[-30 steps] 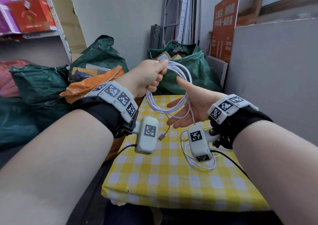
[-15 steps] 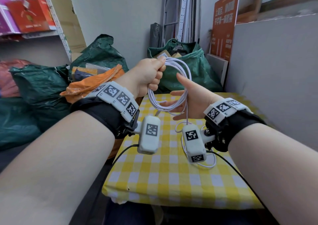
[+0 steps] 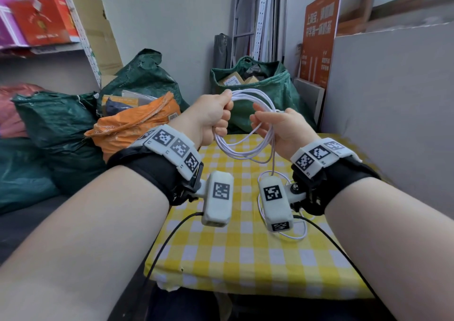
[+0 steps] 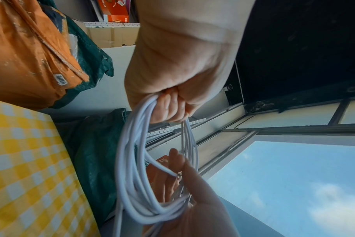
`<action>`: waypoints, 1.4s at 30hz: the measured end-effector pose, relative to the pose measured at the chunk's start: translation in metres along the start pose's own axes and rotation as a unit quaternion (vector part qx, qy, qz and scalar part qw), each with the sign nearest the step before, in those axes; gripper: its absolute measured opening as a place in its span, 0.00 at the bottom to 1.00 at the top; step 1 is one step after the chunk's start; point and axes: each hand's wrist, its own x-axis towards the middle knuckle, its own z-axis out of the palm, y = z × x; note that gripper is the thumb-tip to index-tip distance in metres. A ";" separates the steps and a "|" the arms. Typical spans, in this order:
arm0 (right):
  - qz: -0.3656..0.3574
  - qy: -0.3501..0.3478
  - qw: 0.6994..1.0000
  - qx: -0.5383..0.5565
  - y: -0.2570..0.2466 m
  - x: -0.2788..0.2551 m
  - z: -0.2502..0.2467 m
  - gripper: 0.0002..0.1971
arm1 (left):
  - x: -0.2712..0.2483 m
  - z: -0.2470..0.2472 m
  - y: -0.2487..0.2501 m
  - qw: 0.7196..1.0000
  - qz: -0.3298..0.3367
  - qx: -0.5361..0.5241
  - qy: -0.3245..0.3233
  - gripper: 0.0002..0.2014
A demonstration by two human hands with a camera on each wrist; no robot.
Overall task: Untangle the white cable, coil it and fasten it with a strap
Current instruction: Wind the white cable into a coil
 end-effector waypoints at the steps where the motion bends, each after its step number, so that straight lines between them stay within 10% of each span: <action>1: 0.009 -0.010 1.000 0.002 -0.001 -0.001 0.001 0.23 | 0.000 -0.001 -0.001 1.000 -0.004 -0.007 0.004 0.21; 11: 0.106 -0.137 0.958 -0.228 -0.004 -0.007 0.000 0.09 | 0.001 -0.010 -0.009 0.996 -0.019 -0.085 0.028 0.20; 26: 0.104 -0.160 0.981 0.035 0.000 -0.010 0.001 0.17 | 0.007 -0.013 -0.028 0.961 -0.045 -0.272 0.028 0.23; 34: 0.097 -0.131 0.962 -0.220 -0.010 -0.005 -0.009 0.17 | -0.005 -0.030 -0.047 0.994 -0.089 -0.030 -0.064 0.16; 38: 0.134 -0.212 0.914 -0.320 -0.011 -0.013 -0.005 0.16 | -0.007 -0.028 -0.036 0.976 0.043 0.175 -0.123 0.39; 42: 0.129 -0.228 0.902 -0.344 -0.011 -0.014 -0.002 0.15 | -0.013 -0.017 -0.030 0.951 0.050 0.218 -0.211 0.09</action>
